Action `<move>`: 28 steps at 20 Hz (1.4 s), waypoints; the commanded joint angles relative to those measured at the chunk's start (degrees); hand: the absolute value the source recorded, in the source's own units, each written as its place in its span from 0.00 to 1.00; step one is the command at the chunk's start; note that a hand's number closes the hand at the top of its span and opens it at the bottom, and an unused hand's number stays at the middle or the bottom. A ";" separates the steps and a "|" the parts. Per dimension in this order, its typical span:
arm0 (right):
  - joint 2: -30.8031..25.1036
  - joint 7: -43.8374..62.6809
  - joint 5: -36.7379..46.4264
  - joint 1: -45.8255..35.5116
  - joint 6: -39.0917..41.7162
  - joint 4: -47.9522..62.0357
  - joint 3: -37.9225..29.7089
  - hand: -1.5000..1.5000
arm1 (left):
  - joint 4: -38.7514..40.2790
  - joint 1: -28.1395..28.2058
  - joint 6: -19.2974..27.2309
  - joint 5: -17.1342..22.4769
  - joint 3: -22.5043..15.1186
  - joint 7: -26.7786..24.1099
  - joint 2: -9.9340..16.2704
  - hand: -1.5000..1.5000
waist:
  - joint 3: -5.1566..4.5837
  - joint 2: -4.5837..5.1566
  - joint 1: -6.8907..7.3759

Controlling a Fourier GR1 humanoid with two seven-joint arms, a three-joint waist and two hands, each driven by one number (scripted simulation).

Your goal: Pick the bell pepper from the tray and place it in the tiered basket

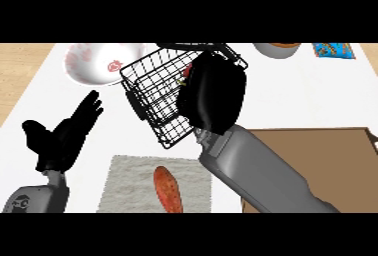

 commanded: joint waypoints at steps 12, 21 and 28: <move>0.66 6.21 2.32 -11.42 -21.47 20.61 -4.82 1.00 | 0.58 1.99 -1.53 0.20 0.45 -2.12 0.16 0.50 | 0.07 0.09 -0.36; 0.66 4.10 -0.76 -14.04 -29.75 30.24 -4.18 0.00 | -3.29 1.60 -0.64 0.19 0.64 1.16 0.47 0.50 | 0.14 -0.11 0.60; 0.66 2.13 -1.98 -13.10 -41.62 26.94 -9.86 0.00 | -0.42 0.21 -0.41 -0.08 0.82 0.10 -0.26 0.50 | 0.17 -0.09 -0.62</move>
